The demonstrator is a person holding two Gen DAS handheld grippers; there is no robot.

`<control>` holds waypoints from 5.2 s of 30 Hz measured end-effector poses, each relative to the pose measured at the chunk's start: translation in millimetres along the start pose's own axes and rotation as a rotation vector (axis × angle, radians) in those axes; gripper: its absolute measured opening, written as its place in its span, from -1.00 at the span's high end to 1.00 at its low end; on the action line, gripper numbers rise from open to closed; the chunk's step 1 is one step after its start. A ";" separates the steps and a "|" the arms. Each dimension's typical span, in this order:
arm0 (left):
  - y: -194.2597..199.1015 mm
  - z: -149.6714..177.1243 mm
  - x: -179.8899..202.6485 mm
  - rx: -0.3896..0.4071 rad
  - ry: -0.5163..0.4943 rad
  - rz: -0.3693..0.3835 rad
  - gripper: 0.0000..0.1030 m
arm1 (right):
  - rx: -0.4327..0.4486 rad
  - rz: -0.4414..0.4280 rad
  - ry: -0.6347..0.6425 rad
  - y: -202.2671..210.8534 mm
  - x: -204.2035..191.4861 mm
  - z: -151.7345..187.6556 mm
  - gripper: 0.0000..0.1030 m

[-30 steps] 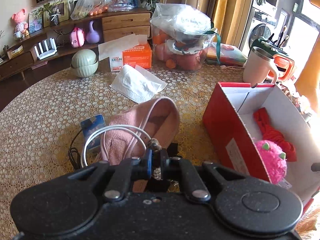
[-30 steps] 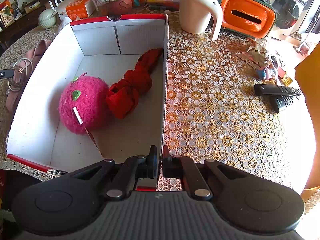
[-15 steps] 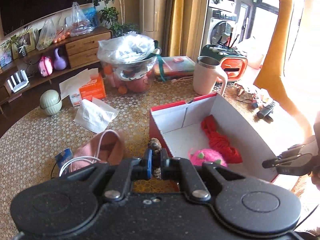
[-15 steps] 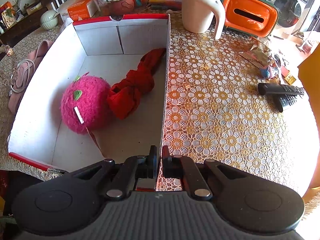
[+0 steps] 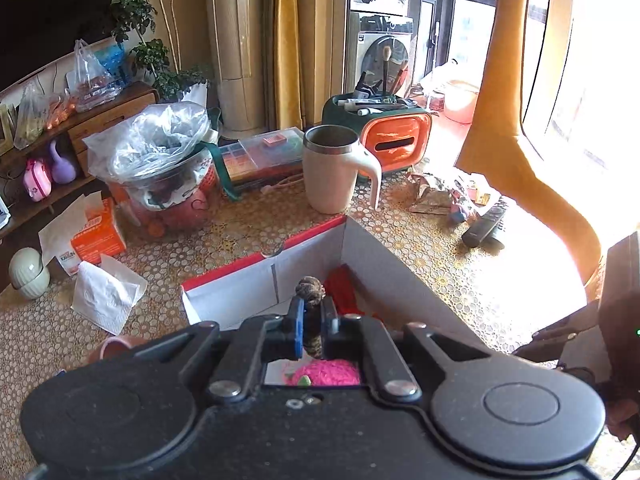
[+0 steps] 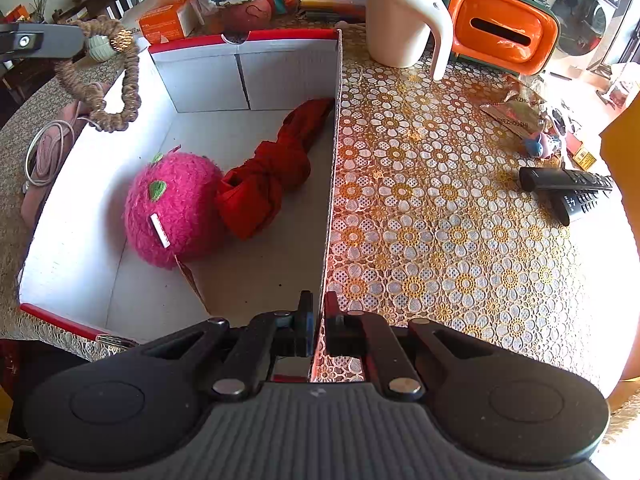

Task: Organize objects
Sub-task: 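Carry the brown bracelet with the left gripper into the shoebox, then open the left gripper to release the bracelet in the box, then move the left gripper to the white cable and grasp it, then carry the white cable with the left gripper into the shoebox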

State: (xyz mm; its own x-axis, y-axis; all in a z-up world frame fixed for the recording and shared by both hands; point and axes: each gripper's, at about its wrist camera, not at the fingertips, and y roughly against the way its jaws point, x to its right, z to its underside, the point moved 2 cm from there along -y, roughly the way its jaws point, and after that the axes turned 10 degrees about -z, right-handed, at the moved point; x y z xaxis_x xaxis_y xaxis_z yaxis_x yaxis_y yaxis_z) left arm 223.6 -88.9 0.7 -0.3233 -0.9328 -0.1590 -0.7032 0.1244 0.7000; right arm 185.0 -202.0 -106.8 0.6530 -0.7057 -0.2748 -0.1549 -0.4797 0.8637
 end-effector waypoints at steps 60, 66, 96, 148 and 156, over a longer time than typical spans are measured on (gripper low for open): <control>-38.7 20.7 -20.4 -0.173 0.009 -0.052 0.22 | -0.013 -0.010 0.029 -0.7 4.3 -3.0 0.91; -5.3 31.0 -61.5 -0.128 0.050 -0.099 0.07 | -0.019 0.002 0.037 -1.9 1.9 -3.8 0.92; -26.4 134.0 -237.4 -0.254 0.402 -0.315 -0.89 | -0.044 0.016 0.022 -7.5 0.8 -6.6 0.91; 14.1 113.2 -204.0 -0.189 0.414 -0.204 0.98 | -0.056 0.042 0.051 -12.5 -3.6 -4.1 0.91; 46.8 78.6 -175.1 -0.116 0.349 -0.176 0.98 | -0.055 0.030 0.065 -13.2 -5.9 -3.5 0.91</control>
State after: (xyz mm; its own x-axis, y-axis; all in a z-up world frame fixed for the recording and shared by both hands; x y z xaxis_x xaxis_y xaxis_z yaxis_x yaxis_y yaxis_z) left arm 197.5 106.9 6.5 0.0438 -0.9977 -0.0512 -0.6463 -0.0674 0.7601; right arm 185.8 -189.7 -115.1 0.6960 -0.6828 -0.2220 -0.1352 -0.4284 0.8934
